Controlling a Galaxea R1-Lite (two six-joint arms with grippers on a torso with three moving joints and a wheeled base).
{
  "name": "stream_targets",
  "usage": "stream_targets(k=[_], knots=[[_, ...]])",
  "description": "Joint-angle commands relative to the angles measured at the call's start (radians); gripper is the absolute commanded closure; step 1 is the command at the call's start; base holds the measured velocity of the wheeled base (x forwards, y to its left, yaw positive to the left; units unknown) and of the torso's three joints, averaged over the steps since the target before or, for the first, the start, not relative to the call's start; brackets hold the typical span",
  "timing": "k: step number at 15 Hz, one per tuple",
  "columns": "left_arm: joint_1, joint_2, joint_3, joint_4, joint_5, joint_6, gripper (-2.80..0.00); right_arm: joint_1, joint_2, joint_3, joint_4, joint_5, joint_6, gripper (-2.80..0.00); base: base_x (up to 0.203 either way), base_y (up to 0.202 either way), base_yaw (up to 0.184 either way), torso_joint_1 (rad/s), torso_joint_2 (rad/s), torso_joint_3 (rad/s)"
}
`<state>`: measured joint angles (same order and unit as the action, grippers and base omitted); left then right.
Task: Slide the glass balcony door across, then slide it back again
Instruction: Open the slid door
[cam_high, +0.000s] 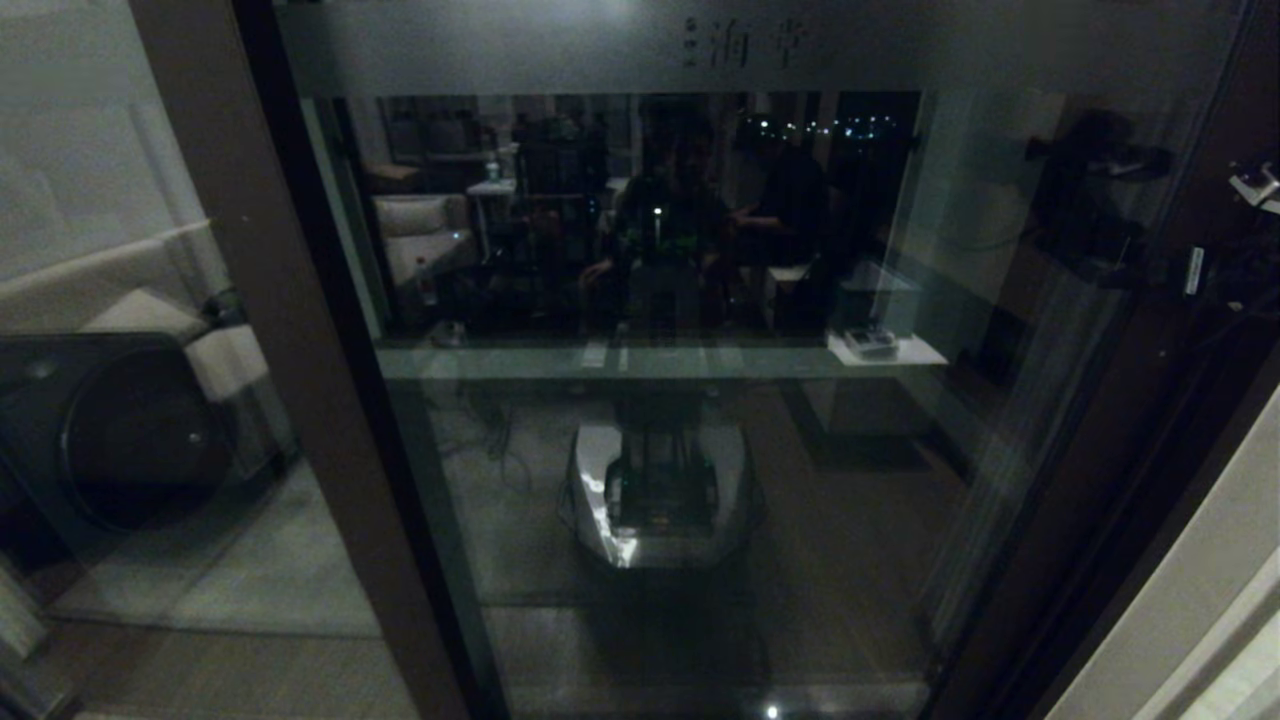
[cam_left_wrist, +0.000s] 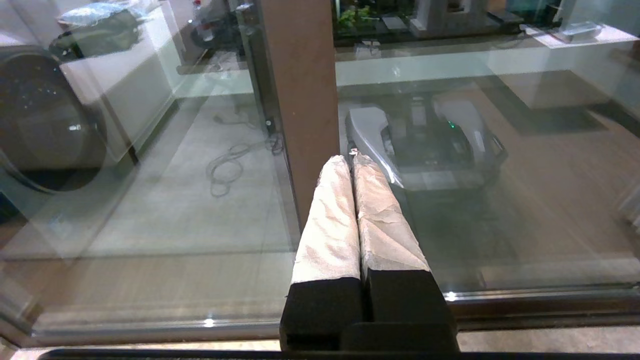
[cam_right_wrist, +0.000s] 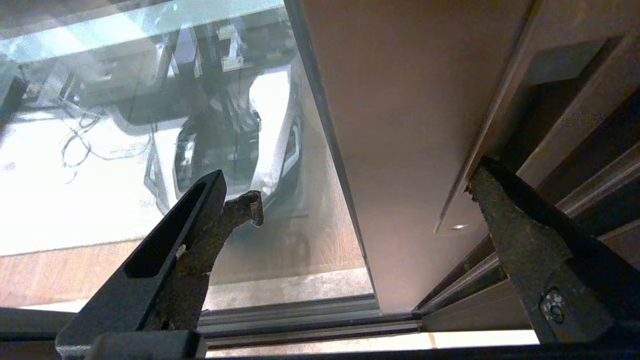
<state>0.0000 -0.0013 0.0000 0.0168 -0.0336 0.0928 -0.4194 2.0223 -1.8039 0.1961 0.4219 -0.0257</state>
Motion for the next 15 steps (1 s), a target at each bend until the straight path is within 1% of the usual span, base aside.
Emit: stream_targets(k=[1, 4, 8, 11, 15], knots=[[0.0, 0.0, 0.002, 0.0, -0.001, 0.001, 0.0, -0.006, -0.019, 0.008, -0.006, -0.005, 0.001, -2.8, 0.0, 0.0, 0.0, 0.0, 0.0, 0.0], [0.0, 0.0, 0.002, 0.0, 0.001, 0.001, 0.0, -0.024, -0.061, 0.034, -0.006, -0.007, -0.003, -2.8, 0.0, 0.0, 0.0, 0.0, 0.0, 0.0], [0.0, 0.0, 0.002, 0.0, -0.001, 0.001, 0.0, -0.061, -0.11, 0.06, -0.006, -0.007, -0.044, -2.8, 0.0, 0.0, 0.0, 0.0, 0.0, 0.0], [0.0, 0.0, 0.002, 0.0, -0.002, 0.001, 0.0, -0.078, -0.103, 0.055, -0.006, -0.007, -0.06, -2.8, 0.0, 0.0, 0.0, 0.0, 0.0, 0.0], [0.0, 0.0, 0.002, 0.0, -0.002, 0.001, 0.0, -0.076, -0.075, 0.035, -0.006, -0.003, -0.06, -2.8, 0.0, 0.0, 0.0, 0.0, 0.0, 0.0]])
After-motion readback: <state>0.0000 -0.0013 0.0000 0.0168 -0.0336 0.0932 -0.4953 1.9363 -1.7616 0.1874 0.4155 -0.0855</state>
